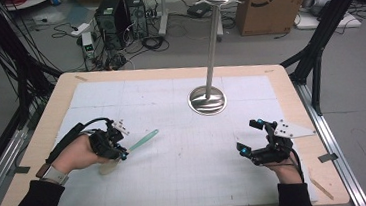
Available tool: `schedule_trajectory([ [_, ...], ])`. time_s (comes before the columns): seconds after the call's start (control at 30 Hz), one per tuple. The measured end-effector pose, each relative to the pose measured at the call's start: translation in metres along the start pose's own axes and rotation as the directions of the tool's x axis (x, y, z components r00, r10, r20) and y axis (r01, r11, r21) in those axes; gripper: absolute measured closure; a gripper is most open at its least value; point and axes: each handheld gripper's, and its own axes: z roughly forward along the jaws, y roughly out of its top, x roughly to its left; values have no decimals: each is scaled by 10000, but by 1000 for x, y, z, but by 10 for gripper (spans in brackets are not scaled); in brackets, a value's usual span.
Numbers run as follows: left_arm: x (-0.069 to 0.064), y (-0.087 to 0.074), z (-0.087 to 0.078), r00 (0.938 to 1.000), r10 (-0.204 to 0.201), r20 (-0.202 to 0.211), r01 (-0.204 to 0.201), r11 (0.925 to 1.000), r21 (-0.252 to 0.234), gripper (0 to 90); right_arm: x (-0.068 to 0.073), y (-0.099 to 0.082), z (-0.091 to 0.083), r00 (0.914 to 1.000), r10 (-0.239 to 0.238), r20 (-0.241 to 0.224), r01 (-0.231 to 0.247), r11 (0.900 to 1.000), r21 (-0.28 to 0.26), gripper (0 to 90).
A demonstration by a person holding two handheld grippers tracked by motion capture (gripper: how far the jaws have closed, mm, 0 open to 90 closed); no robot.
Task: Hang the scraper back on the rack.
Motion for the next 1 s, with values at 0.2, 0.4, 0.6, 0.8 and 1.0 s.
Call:
schedule_trajectory([
  [0.2, -2, -2, -7, 9998, -180, -31, 176, 9935, -1128, 806, -1, 0, 0, 10000, -11, -3, 11, 10000, 3, 7],
  [0.4, -8, 1, -14, 9991, -148, -393, 58, 9758, -2187, 806, 0, 0, 0, 10000, -7, 1, 7, 10000, 10, 7],
  [0.6, -7, 1, -19, 9973, -650, -354, 480, 9322, -3588, 806, -1, 0, 0, 10000, -38, 21, 38, 10000, -35, 7],
  [0.8, -8, 0, -17, 9892, -1207, -835, 721, 8953, -4395, 806, -1, 0, 0, 10000, -59, 19, 59, 10000, -42, 7],
  [1.0, -8, 4, -20, 9856, -1655, -342, 1153, 8067, -5796, 806, 0, 0, 0, 10000, -37, 7, 37, 10000, -30, 7],
])
